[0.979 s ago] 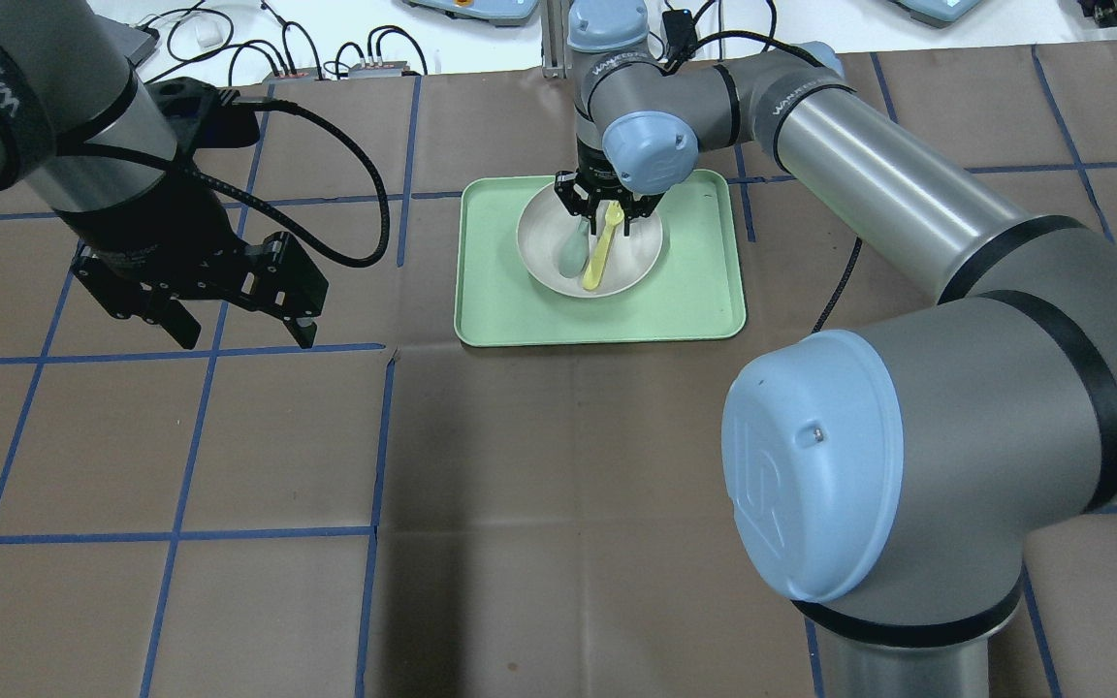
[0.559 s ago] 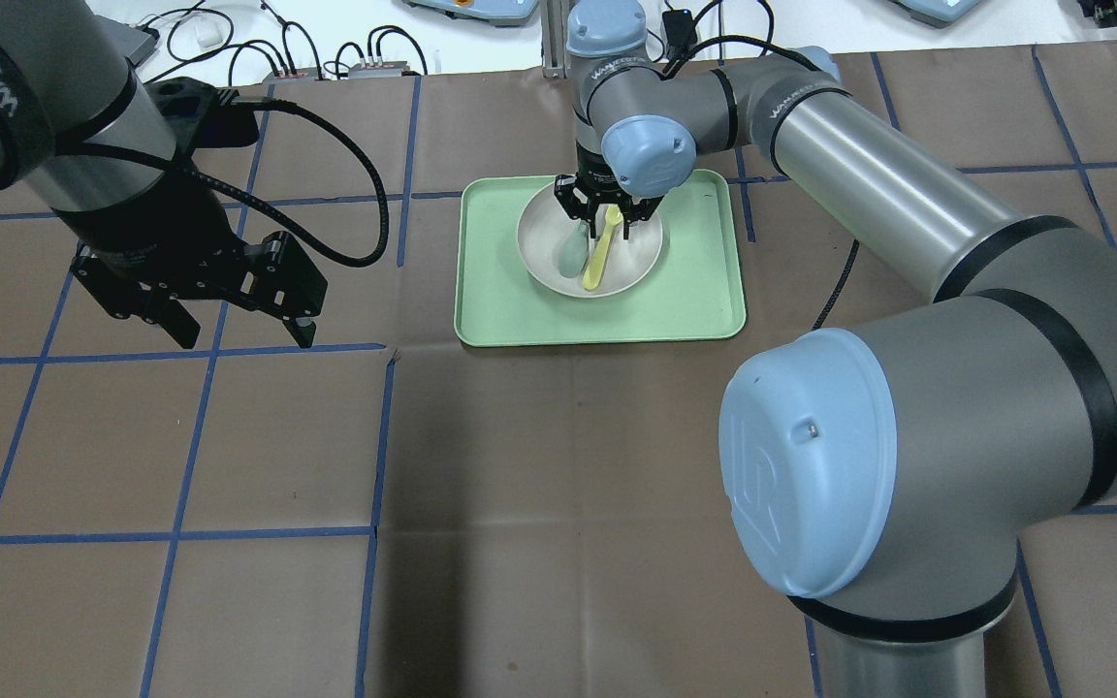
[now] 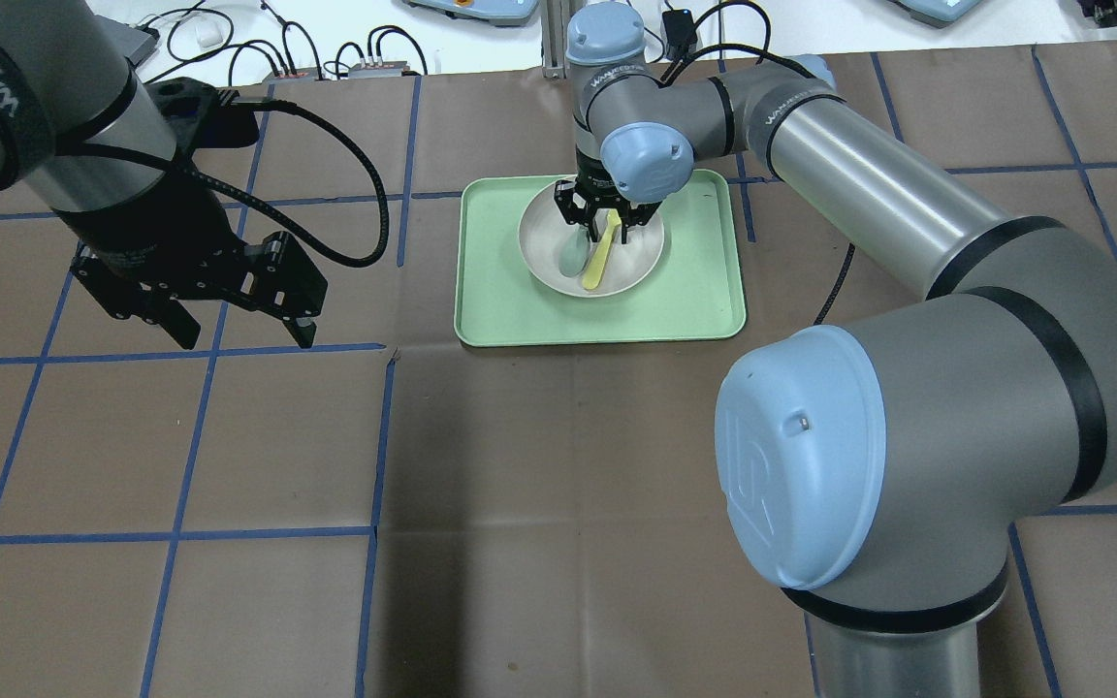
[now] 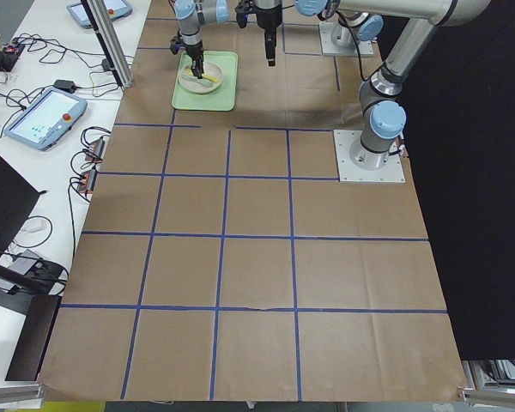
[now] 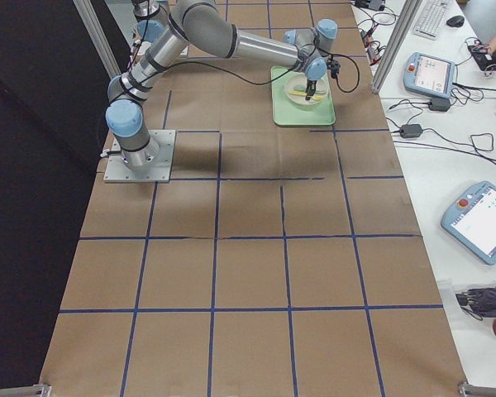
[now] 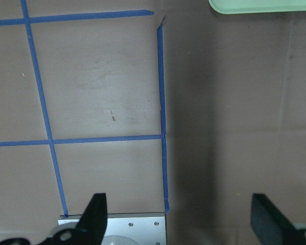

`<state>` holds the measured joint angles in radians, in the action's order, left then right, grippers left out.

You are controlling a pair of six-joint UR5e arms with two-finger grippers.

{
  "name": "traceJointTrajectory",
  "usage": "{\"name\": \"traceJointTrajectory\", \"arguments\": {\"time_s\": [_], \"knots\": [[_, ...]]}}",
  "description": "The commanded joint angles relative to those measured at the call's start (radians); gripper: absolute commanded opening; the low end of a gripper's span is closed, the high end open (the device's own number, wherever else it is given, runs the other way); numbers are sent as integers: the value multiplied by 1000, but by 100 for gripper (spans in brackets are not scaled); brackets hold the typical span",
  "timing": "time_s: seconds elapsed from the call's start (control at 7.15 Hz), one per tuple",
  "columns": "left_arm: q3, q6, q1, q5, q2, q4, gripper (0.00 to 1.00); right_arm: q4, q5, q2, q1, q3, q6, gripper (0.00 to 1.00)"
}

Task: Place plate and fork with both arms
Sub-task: 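Lower the right gripper and close it on the yellow fork handle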

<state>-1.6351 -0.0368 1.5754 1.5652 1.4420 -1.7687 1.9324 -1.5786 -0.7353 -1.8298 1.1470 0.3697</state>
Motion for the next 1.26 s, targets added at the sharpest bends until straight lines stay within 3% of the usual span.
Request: {"name": "traceJointTrajectory", "arguments": {"time_s": [0.0, 0.14, 0.42, 1.12], "knots": [[0, 0, 0, -1, 0, 0, 100, 0, -1, 1, 1, -1, -2, 19], [0, 0, 0, -1, 0, 0, 100, 0, -1, 1, 1, -1, 0, 8], [0, 0, 0, -1, 0, 0, 100, 0, -1, -4, 1, -9, -2, 1], [0, -2, 0, -1, 0, 0, 100, -32, 3, -74, 9, -17, -3, 0]]}}
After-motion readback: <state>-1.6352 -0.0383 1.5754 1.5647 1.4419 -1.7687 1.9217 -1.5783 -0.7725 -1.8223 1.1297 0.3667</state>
